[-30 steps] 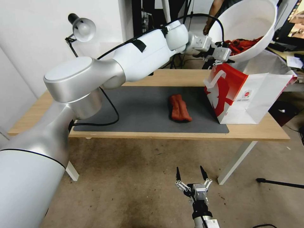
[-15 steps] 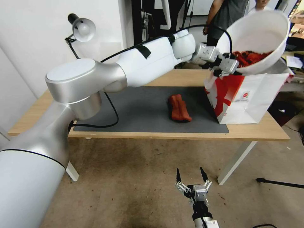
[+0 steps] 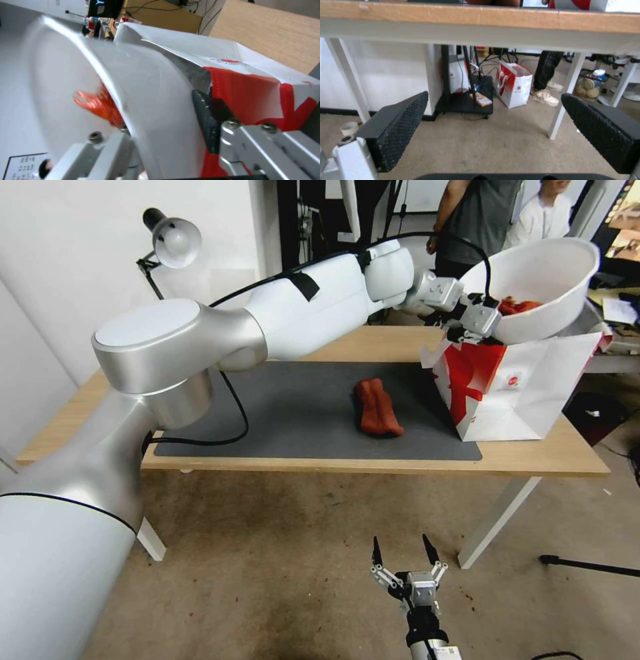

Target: Sweep shrimp from table into container with towel, then put container into takeout bag.

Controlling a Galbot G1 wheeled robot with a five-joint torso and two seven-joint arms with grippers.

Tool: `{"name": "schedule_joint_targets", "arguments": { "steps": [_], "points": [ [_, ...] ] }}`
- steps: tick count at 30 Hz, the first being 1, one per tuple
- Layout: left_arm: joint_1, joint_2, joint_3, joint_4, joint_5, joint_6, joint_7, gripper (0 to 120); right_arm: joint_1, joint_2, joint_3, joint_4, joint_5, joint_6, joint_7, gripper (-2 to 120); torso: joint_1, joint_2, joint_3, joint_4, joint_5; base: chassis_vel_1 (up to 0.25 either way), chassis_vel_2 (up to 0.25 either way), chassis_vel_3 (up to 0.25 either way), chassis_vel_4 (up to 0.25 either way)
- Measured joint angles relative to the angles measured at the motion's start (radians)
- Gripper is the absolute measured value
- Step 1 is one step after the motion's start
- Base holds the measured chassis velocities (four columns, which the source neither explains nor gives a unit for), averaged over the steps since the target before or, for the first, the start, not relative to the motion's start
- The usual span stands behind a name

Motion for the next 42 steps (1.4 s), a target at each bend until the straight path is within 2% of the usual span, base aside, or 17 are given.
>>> {"name": "schedule_joint_targets", "arguments": {
  "steps": [15,17,20,21,22,25,27,28,30,31,33,34,36,37,39,40,42],
  "points": [
    [0.002,0.000,-0.034,0.002,-0.006,-0.004,-0.021,86,0.014,0.000,-0.009,-0.008,0.000,-0.008,-0.002,100,0.000,0.000,0.000,0.0000,0.0003,0.000,0.000,0.000,0.000],
    [0.011,0.000,-0.065,0.017,-0.006,-0.004,-0.021,96,0.014,-0.001,-0.009,-0.009,0.000,-0.008,-0.003,100,0.000,0.000,0.000,0.0000,0.0007,0.000,0.000,0.000,0.000],
    [0.027,0.006,-0.111,0.036,-0.006,0.027,-0.040,99,0.017,-0.002,-0.009,-0.009,0.007,-0.011,-0.004,100,0.000,0.000,0.000,-0.0008,0.0008,0.000,0.000,0.000,0.000],
    [0.043,0.023,-0.134,0.042,-0.018,0.079,-0.109,100,0.022,-0.004,-0.014,-0.006,0.015,-0.022,-0.005,100,0.000,0.000,0.000,-0.0011,0.0011,0.000,0.000,0.000,0.000],
    [0.043,0.023,-0.134,0.042,-0.018,0.079,-0.109,100,0.022,-0.004,-0.014,-0.006,0.015,-0.022,-0.005,100,0.000,0.000,0.000,-0.0011,0.0011,0.000,0.000,0.000,0.000],
    [0.068,0.061,-0.161,0.033,-0.073,0.158,-0.207,100,0.029,-0.008,-0.022,-0.001,0.020,-0.031,-0.005,100,0.000,0.000,0.000,-0.0001,0.0007,0.000,0.000,0.000,0.000],
    [0.104,0.136,-0.170,-0.040,-0.159,0.280,-0.366,100,0.030,-0.009,-0.023,0.008,0.021,-0.033,-0.005,100,0.000,0.000,0.000,0.0004,0.0000,0.000,0.000,0.000,0.000],
    [0.104,0.136,-0.170,-0.040,-0.159,0.280,-0.366,100,0.030,-0.009,-0.023,0.008,0.021,-0.033,-0.005,100,0.000,0.000,0.000,0.0004,0.0000,0.000,0.000,0.000,0.000],
    [0.135,0.207,-0.157,-0.149,-0.258,0.390,-0.542,100,0.032,-0.008,-0.023,0.016,0.023,-0.037,-0.005,100,0.000,0.000,0.000,-0.0001,0.0001,0.000,0.000,0.000,0.000],
    [0.135,0.207,-0.157,-0.149,-0.258,0.390,-0.542,100,0.032,-0.008,-0.023,0.016,0.023,-0.037,-0.005,100,0.000,0.000,0.000,-0.0001,0.0001,0.000,0.000,0.000,0.000],
    [0.191,0.277,-0.161,-0.284,-0.396,0.553,-0.807,100,0.036,-0.009,-0.023,0.023,0.026,-0.043,-0.004,100,0.000,0.000,0.000,-0.0005,0.0007,0.000,0.000,0.000,0.000],
    [0.191,0.277,-0.161,-0.284,-0.396,0.553,-0.807,100,0.036,-0.009,-0.023,0.023,0.026,-0.043,-0.004,100,0.000,0.000,0.000,-0.0005,0.0007,0.000,0.000,0.000,0.000],
    [0.270,0.329,-0.198,-0.396,-0.504,0.657,-1.019,100,0.035,-0.013,-0.024,0.029,0.027,-0.046,-0.004,100,0.000,0.000,0.000,0.0003,0.0006,0.000,0.000,0.000,0.000],
    [0.270,0.329,-0.198,-0.396,-0.504,0.657,-1.019,100,0.035,-0.013,-0.024,0.029,0.027,-0.046,-0.004,100,0.000,0.000,0.000,0.0003,0.0006,0.000,0.000,0.000,0.000],
    [0.343,0.356,-0.239,-0.478,-0.562,0.713,-1.154,100,0.035,-0.015,-0.025,0.030,0.027,-0.048,-0.004,100,0.000,0.000,0.000,-0.0003,0.0005,0.000,0.000,0.000,0.000],
    [0.343,0.356,-0.239,-0.478,-0.562,0.713,-1.154,100,0.035,-0.015,-0.025,0.030,0.027,-0.048,-0.004,100,0.000,0.000,0.000,-0.0003,0.0005,0.000,0.000,0.000,0.000],
    [0.422,0.377,-0.279,-0.547,-0.610,0.737,-1.267,100,0.037,-0.017,-0.025,0.030,0.028,-0.050,-0.003,100,0.000,0.000,0.000,-0.0009,0.0006,0.000,0.000,0.000,0.000]
  ]
}}
